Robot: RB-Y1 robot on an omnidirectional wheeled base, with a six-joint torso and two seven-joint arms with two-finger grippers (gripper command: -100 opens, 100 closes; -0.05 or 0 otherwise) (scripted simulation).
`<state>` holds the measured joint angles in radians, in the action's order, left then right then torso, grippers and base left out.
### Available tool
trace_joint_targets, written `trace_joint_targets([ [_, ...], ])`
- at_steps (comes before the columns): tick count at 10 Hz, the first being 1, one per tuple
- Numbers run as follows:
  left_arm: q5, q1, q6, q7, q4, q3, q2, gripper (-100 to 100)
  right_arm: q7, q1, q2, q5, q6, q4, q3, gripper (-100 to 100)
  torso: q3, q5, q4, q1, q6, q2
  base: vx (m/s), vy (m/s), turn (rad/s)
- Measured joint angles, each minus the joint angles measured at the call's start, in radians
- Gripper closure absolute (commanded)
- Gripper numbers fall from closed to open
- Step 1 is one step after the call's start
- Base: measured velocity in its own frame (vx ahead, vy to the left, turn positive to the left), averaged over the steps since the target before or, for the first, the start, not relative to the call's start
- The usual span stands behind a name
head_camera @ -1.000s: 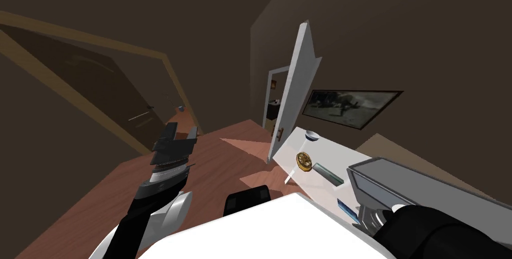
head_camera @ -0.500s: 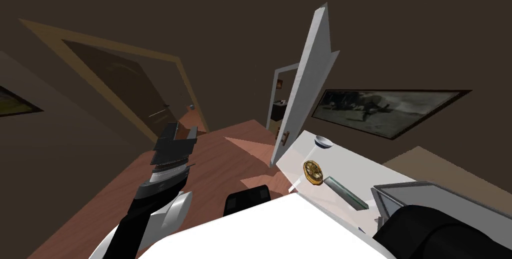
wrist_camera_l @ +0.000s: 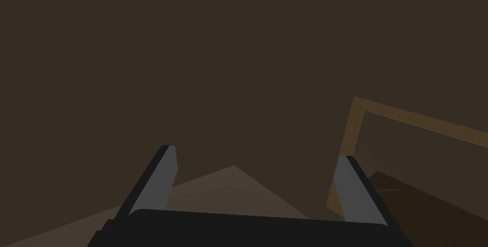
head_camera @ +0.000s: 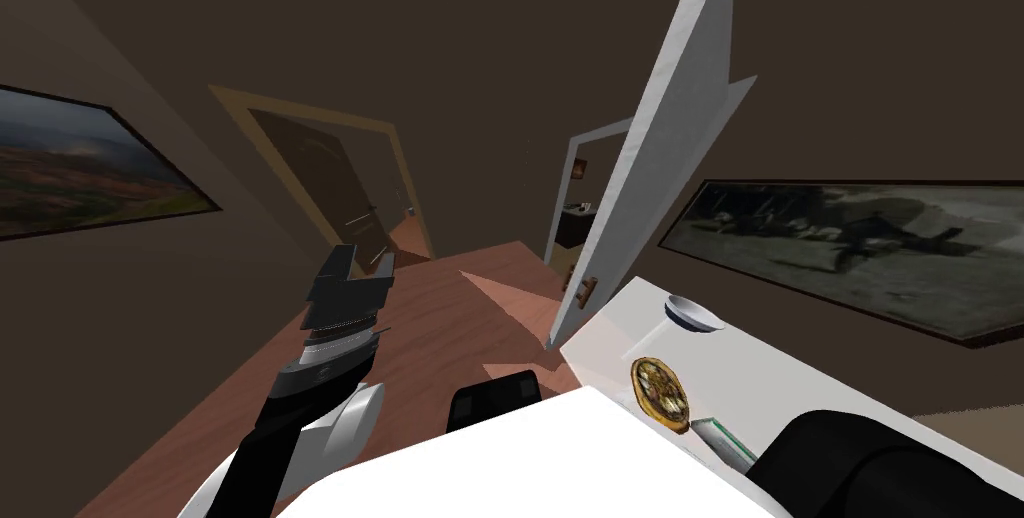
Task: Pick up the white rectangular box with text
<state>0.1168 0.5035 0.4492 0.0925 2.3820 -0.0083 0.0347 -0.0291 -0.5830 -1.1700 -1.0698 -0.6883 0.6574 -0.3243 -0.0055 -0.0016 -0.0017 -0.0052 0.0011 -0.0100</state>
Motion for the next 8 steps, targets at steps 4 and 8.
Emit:
trace_joint_targets([
  [4, 0.000, 0.000, 0.000, 0.000, 0.000, 0.000, 0.000, 0, -0.004, 0.018, 0.037, -0.014, -0.041, -0.057, -0.017, -100, 0.002, 0.001, 0.001, 0.007, 0.002, 0.004, 0.030, -0.055, 0.145],
  [8, 0.000, 0.000, 0.000, 0.000, 0.000, 0.000, 0.000, 0, 0.045, 0.033, 0.083, 0.008, -0.023, -0.097, -0.038, -100, 0.010, 0.002, 0.004, 0.008, 0.002, 0.018, -0.172, -0.010, 0.282],
])
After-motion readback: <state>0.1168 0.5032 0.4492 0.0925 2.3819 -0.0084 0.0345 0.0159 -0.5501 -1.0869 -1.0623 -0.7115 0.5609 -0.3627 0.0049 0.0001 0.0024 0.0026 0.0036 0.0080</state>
